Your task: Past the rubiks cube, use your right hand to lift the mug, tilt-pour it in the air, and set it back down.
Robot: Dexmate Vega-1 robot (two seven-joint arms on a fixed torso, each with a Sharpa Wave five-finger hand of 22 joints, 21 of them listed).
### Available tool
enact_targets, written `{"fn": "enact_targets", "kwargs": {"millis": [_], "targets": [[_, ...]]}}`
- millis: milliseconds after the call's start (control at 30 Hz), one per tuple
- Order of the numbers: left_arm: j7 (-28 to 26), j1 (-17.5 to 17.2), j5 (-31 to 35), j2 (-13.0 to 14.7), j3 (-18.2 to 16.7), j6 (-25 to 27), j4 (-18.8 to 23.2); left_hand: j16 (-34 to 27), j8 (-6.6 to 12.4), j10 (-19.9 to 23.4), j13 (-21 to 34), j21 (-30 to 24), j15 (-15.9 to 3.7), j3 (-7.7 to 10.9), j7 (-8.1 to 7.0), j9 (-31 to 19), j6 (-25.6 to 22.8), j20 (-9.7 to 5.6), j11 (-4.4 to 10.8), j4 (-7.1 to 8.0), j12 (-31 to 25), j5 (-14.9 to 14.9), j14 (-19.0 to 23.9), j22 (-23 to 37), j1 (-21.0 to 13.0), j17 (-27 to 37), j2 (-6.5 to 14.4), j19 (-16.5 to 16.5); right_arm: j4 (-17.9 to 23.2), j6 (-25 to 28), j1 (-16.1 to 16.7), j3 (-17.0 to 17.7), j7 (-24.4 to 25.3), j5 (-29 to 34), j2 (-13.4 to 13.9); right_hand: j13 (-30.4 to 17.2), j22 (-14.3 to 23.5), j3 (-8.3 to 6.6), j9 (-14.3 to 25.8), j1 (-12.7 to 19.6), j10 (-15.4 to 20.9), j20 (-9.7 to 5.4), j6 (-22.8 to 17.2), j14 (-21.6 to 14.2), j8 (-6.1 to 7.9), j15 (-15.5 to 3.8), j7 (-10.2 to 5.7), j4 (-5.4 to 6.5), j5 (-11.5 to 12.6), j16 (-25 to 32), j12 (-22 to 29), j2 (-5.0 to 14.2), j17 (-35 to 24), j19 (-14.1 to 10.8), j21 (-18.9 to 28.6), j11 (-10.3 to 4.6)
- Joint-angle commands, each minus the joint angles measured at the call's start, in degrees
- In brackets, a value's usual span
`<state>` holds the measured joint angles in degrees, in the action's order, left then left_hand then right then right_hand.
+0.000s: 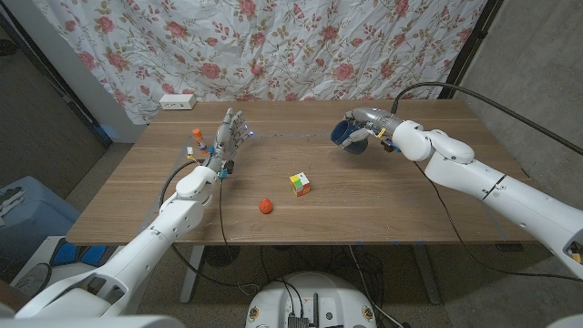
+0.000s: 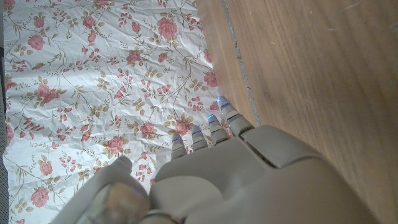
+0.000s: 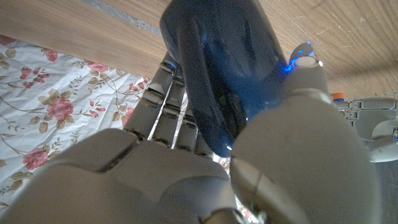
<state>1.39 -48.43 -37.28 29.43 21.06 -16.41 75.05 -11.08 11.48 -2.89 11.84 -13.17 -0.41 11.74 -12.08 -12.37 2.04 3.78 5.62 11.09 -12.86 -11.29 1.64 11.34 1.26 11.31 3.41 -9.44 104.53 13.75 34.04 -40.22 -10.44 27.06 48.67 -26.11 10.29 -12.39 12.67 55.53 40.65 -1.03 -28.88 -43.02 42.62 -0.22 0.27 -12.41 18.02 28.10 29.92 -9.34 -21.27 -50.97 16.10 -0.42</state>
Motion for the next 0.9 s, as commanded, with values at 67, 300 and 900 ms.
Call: {"fn": "enact_targets", "kwargs": {"millis": [67,300,900], "targets": [[0.0,0.0,0.0,0.0,0.0,0.0,0.0,-0.3,0.13,-0.2,0.3,-0.4,-0.20,0.34,-0.43,-0.2,0.1,0.01,0.31,0.07,-0.2,-0.2,0.5,0.2,0.2,0.3,6.8,-0.5,-0.4,0.4,-4.4,-2.7,-8.0,6.8,0.4,-0.7,0.2,-3.98,0.2,9.8,10.9,-0.07,-9.8,-5.0,1.68,-12.40,-9.15,3.31,0.4,0.0,0.5,10.12,-0.2,-0.6,0.0,-10.12],[0.0,0.0,0.0,0.0,0.0,0.0,0.0,-0.3,0.15,-0.2,0.3,-0.4,-0.23,0.34,-0.43,-0.2,0.1,-0.01,0.33,0.07,-0.2,-0.2,0.5,0.2,0.2,0.3,6.8,-0.5,-1.3,-1.1,-5.8,-3.6,-11.0,9.8,0.6,-0.8,0.2,-4.07,0.2,9.9,11.2,-0.30,-10.5,-5.1,2.03,-12.43,-9.32,3.32,0.4,-0.1,0.5,10.33,-0.2,-0.7,0.0,-10.40],[0.0,0.0,0.0,0.0,0.0,0.0,0.0,-0.3,0.14,-0.2,0.3,-0.4,-0.23,0.34,-0.34,-0.2,0.1,-0.02,0.35,0.07,-0.2,-0.3,0.4,0.2,0.2,0.3,6.8,-0.6,-3.3,-3.9,-10.6,-6.6,-23.0,19.5,-0.1,-1.2,0.2,-4.37,0.1,10.5,11.8,-0.47,-10.5,-5.1,2.17,-12.51,-9.57,3.17,0.5,-0.4,0.5,10.87,-0.3,-0.3,-0.2,-11.00]]}}
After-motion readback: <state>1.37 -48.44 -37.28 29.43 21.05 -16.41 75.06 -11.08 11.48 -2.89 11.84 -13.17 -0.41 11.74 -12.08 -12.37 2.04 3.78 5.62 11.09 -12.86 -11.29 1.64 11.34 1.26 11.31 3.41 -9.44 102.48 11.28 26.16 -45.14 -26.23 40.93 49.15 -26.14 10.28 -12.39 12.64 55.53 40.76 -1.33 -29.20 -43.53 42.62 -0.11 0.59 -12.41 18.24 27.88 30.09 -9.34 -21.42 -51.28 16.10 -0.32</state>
